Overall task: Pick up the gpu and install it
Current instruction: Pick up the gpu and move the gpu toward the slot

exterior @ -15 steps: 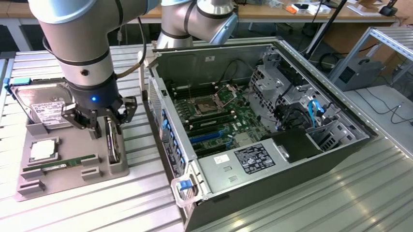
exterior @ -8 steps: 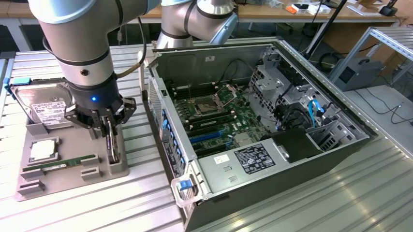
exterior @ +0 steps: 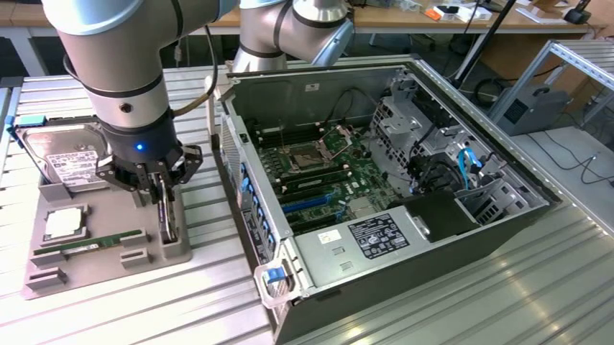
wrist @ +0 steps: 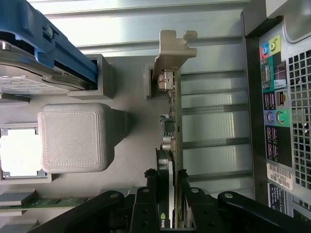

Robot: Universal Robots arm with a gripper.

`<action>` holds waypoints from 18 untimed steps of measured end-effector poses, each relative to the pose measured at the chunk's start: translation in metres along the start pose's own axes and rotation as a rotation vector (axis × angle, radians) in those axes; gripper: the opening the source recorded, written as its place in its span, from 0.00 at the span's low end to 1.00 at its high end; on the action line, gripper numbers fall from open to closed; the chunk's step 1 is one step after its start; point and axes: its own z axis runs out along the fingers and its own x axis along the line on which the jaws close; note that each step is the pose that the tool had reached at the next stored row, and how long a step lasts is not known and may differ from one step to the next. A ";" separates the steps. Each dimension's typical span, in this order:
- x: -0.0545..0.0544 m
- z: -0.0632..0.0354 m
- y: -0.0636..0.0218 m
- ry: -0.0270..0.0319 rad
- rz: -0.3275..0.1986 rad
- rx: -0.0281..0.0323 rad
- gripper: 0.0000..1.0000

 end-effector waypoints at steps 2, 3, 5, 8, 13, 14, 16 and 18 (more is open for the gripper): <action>0.000 0.0000 0.0000 0.0000 0.000 0.0000 0.27; 0.000 0.0000 0.0000 0.0000 0.000 0.0000 0.27; 0.000 0.0000 0.0000 0.0000 0.000 0.0000 0.27; 0.000 -0.0023 0.0001 0.0001 0.000 -0.0015 0.27; 0.000 -0.0074 0.0003 0.0004 0.000 -0.0064 0.27; 0.000 -0.0082 0.0003 0.0006 0.000 -0.0088 0.27; 0.000 -0.0101 0.0004 0.0010 0.000 -0.0133 0.27; 0.000 -0.0112 0.0004 0.0012 0.000 -0.0163 0.27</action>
